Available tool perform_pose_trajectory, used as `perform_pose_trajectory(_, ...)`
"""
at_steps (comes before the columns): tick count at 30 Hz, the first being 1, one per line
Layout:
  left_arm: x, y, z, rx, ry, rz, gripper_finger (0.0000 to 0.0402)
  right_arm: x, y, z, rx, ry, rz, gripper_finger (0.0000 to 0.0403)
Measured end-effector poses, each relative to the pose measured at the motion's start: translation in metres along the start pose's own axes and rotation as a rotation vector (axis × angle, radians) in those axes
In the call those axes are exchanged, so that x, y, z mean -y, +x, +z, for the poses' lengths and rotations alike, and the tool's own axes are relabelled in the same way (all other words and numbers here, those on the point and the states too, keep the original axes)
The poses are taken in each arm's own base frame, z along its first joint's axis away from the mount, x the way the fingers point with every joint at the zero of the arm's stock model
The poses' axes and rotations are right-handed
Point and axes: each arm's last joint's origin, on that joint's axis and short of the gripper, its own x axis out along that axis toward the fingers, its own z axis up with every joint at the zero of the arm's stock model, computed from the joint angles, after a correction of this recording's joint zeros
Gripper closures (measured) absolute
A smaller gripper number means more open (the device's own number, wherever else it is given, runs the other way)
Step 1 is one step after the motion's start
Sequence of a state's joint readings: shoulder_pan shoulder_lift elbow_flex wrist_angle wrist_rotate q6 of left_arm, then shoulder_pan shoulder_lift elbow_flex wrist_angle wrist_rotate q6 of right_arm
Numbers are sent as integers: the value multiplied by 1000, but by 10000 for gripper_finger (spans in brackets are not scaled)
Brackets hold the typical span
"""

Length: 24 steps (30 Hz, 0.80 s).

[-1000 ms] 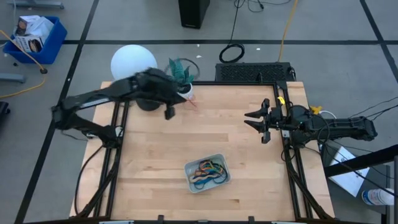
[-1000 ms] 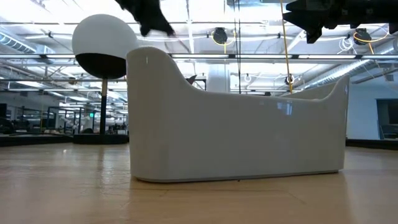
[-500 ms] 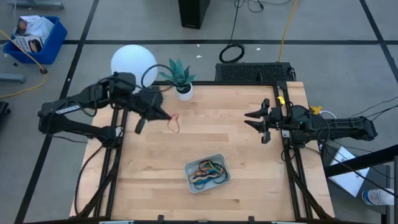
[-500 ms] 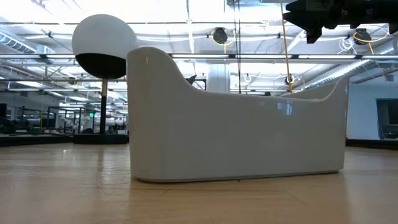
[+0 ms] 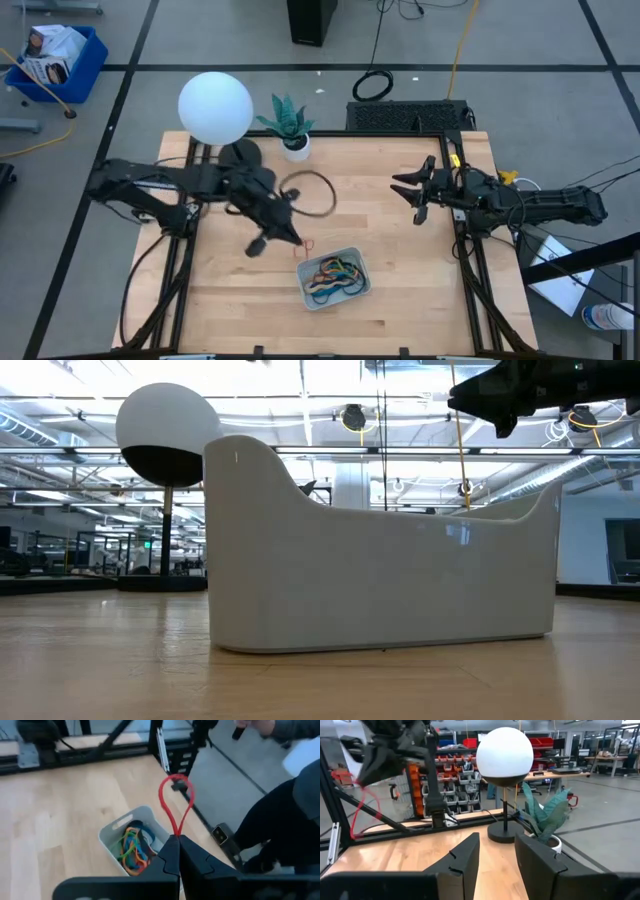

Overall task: Pick and place rubber bands into bin
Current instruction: Put the red rubber band into the gray bin

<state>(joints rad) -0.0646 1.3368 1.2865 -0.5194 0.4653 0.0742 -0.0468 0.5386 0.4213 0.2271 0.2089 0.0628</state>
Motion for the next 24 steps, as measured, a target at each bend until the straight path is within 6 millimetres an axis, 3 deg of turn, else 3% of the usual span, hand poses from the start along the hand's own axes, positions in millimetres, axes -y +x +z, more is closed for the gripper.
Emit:
perform_pose_trajectory(12,-12,99,-42,-288,-33,-31,400,-1,6,-6,-44,13,-3,285)
perform_pose_trajectory(18,-18,135,-67,-408,-66,-20,400,-2,11,-10,-76,37,-6,284)
perform_pose_trajectory(24,-26,158,-88,-493,-112,-14,398,-2,16,-15,-110,72,-11,283)
